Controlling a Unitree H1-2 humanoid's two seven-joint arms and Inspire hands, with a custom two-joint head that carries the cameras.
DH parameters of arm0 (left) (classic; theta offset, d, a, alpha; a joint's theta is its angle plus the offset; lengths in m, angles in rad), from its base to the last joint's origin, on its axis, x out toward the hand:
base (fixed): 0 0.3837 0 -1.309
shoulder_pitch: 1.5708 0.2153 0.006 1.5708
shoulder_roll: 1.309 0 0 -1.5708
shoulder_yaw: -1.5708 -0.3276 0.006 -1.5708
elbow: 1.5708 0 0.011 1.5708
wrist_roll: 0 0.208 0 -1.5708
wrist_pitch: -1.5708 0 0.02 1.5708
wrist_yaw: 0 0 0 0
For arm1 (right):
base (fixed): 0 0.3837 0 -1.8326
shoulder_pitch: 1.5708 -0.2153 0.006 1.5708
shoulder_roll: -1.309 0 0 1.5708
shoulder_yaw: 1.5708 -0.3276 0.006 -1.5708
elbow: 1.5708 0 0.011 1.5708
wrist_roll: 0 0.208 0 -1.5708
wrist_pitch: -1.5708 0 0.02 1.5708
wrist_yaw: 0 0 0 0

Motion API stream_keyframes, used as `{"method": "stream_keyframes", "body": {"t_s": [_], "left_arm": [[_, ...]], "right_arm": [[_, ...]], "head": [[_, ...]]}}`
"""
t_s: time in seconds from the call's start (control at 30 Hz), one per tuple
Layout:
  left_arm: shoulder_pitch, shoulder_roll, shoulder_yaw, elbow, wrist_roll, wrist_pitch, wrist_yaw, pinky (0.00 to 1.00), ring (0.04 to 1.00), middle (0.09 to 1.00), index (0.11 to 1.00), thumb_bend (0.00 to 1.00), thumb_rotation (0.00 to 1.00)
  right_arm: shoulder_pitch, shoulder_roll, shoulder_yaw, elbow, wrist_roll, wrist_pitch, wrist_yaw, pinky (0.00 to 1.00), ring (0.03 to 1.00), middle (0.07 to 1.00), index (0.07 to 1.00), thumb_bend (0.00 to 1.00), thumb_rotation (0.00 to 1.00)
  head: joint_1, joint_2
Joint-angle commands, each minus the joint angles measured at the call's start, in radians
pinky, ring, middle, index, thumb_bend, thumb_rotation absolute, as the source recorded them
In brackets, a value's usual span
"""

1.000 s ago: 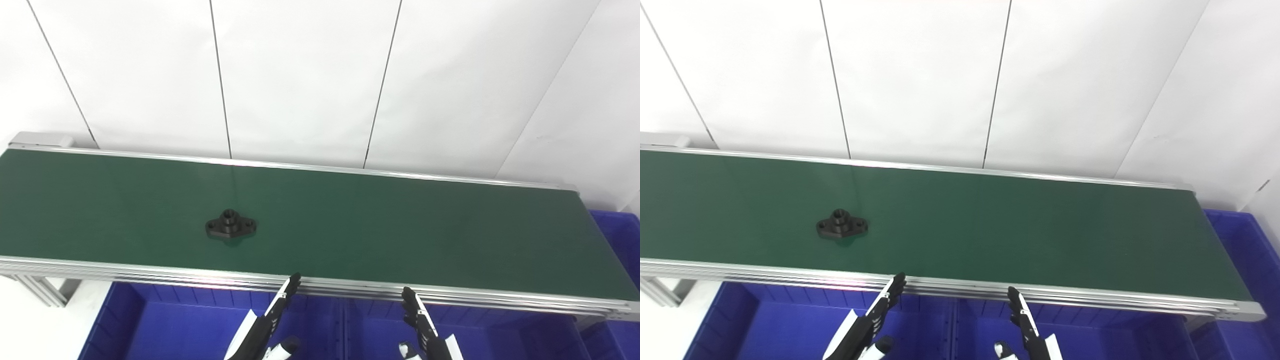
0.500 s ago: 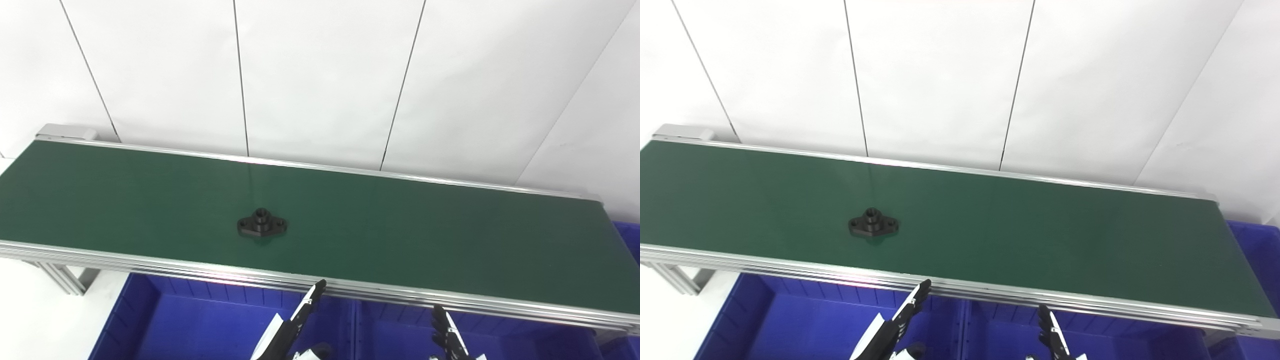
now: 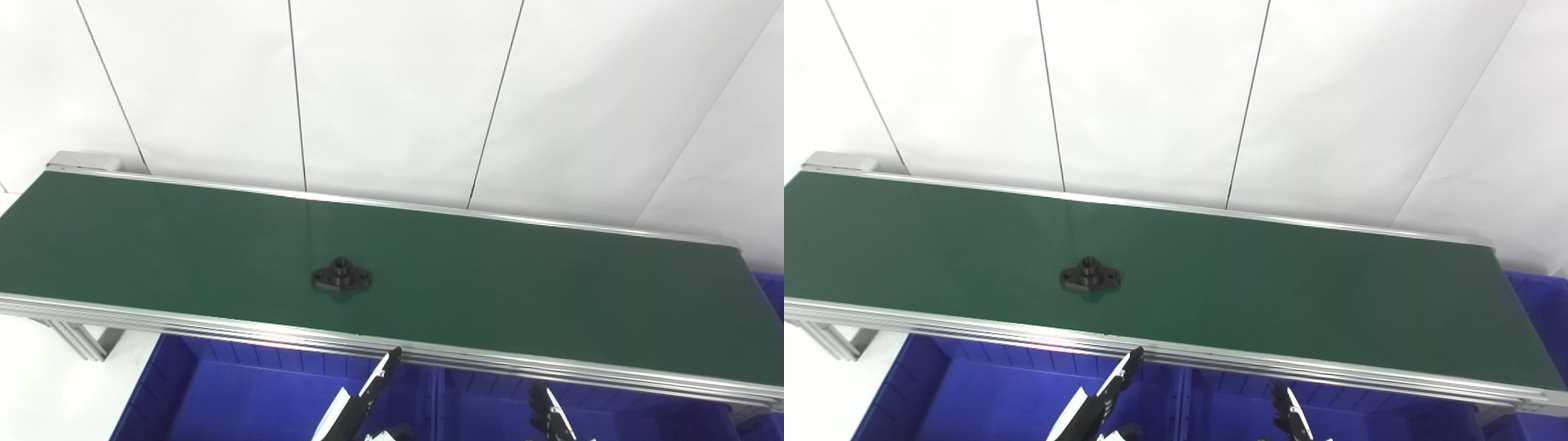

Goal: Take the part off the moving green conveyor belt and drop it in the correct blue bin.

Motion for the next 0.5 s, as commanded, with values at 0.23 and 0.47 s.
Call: {"method": "stream_keyframes", "body": {"t_s": [0.23, 0.47], "left_arm": [[-0.036, -0.007, -0.019, 0.016, -0.019, -0.043, 0.041, 0.98, 1.0, 1.0, 1.0, 0.62, 0.85], [-0.06, -0.015, -0.038, 0.059, -0.02, -0.044, 0.078, 0.95, 0.999, 1.0, 1.0, 0.62, 0.83]], "right_arm": [[-0.018, -0.044, 0.01, -0.119, -0.07, -0.059, -0.148, 0.89, 0.906, 0.916, 0.944, 0.8, 0.88], [-0.054, -0.087, -0.009, -0.213, -0.062, -0.059, -0.157, 0.87, 0.893, 0.911, 0.937, 0.85, 0.83]], "head": [[0.004, -0.033], [0.127, -0.079]]}}
